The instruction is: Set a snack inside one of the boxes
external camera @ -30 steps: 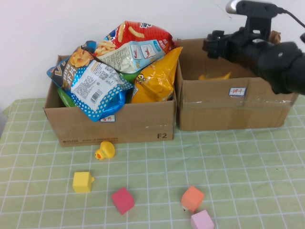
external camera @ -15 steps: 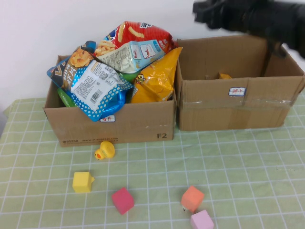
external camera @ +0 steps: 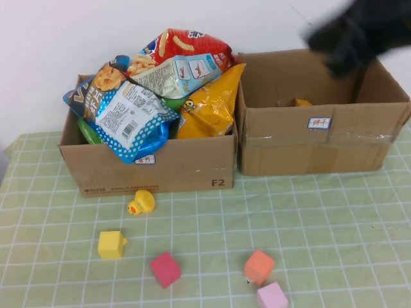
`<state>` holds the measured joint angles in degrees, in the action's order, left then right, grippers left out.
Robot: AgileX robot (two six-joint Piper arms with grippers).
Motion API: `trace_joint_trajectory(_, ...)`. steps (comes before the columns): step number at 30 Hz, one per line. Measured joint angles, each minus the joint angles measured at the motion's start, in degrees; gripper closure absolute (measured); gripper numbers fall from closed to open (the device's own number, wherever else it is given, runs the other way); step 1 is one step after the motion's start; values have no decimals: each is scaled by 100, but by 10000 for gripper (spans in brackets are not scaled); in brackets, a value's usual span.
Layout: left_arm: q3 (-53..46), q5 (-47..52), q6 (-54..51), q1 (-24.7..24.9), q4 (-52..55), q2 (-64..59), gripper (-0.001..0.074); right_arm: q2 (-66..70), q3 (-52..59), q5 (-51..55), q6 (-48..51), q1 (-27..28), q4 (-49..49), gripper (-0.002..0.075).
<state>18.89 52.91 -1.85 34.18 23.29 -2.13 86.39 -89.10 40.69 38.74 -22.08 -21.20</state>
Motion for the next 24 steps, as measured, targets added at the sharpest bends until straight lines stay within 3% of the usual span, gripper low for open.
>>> trace_joint_trajectory(3, 0, 0, -10, 0, 0, 0, 736, -69, 34, 834, -1380, 0, 1778, 718)
trace_joint_trajectory(6, 0, -12, 0, 0, 0, 0, 736, -265, 424, 899, -2088, 13, 2641, 718)
trace_joint_trajectory(16, 0, -256, 185, 0, 0, 0, 736, -2127, 3432, -979, -3128, 13, 2911, 718)
trace_joint_trajectory(24, 0, -2560, 1483, 0, -186, 0, 736, -3718, 5144, -1244, -3261, 13, 2954, 718)
